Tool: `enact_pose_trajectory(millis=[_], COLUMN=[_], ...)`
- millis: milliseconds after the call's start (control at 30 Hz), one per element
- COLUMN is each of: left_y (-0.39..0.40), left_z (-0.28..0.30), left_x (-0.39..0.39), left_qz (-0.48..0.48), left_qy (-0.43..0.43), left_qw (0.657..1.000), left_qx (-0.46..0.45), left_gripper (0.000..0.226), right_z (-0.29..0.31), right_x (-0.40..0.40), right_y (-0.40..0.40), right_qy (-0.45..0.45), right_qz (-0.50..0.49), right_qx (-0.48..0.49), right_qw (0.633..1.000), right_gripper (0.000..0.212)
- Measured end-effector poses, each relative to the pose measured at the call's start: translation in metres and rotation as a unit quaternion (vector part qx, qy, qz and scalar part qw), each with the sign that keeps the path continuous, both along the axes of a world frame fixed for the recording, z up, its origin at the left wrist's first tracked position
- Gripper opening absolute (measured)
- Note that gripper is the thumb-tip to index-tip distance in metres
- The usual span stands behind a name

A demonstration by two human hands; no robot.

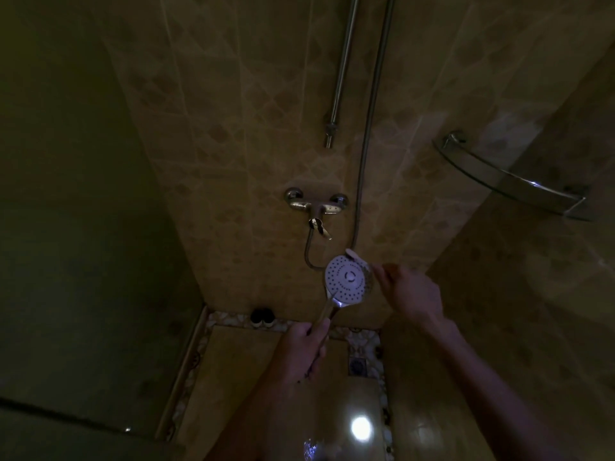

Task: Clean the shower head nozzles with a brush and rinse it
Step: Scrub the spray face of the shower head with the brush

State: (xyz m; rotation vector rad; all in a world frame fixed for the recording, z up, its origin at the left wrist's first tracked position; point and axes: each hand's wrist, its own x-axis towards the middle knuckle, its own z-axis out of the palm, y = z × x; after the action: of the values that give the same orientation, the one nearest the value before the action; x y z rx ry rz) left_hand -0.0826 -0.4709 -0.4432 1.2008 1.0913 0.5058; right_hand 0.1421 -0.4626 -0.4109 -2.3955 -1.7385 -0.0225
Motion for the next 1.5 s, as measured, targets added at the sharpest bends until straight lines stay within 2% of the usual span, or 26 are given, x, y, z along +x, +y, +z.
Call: enact_pose_trajectory(millis=[133, 233, 333, 533, 733, 833, 967, 1033, 1200, 1333, 1500], left_y=[0.004, 0.008, 0.012, 0.021, 0.027, 0.028, 0.030, 0.032, 0.036, 0.033, 0.034], left_z=[0.001, -0.001, -0.004, -0.016, -0.017, -0.021, -0.025, -0.024, -0.021, -0.025, -0.034], left_x=[0.003, 0.003, 0.005, 0.010, 0.014, 0.014, 0.016, 0.020, 0.023, 0.023, 0.024], left_qz=[0.001, -0.008, -0.011, 0.007, -0.001, 0.007, 0.009, 0.008, 0.008, 0.004, 0.021], left_qy=[-0.006, -0.002, 0.005, -0.006, -0.001, -0.007, 0.005, -0.001, -0.034, -0.029, -0.023], left_qw=[1.000, 1.000, 1.000, 1.000, 1.000, 1.000, 1.000, 1.000, 0.999, 0.999, 0.999], left_qx=[-0.007, -0.003, 0.000, -0.022, -0.008, -0.016, -0.008, -0.019, -0.030, -0.020, -0.038], left_gripper=[0.041, 0.040, 0.041, 0.041, 0.042, 0.042, 0.047, 0.044, 0.039, 0.040, 0.044], right_z=[-0.017, -0.008, 0.002, -0.019, 0.000, -0.020, -0.034, -0.026, -0.016, -0.013, -0.038], right_x=[-0.020, -0.007, 0.006, -0.019, 0.012, -0.006, -0.019, -0.012, 0.015, 0.031, -0.005], right_y=[-0.011, -0.001, 0.008, -0.005, 0.013, -0.001, -0.014, -0.005, 0.009, 0.008, -0.015], right_qy=[-0.014, -0.032, -0.008, -0.053, -0.003, 0.025, -0.060, -0.053, -0.004, 0.010, -0.018], right_qz=[0.082, 0.050, -0.001, 0.088, -0.025, 0.019, 0.081, 0.086, 0.012, -0.043, 0.045], right_qx=[-0.014, -0.005, -0.005, -0.009, 0.028, 0.002, -0.001, -0.004, 0.052, 0.034, 0.019], right_qw=[0.996, 0.998, 1.000, 0.995, 0.999, 1.000, 0.995, 0.995, 0.999, 0.998, 0.999], right_gripper=[0.057, 0.054, 0.056, 0.064, 0.059, 0.055, 0.055, 0.055, 0.063, 0.058, 0.069])
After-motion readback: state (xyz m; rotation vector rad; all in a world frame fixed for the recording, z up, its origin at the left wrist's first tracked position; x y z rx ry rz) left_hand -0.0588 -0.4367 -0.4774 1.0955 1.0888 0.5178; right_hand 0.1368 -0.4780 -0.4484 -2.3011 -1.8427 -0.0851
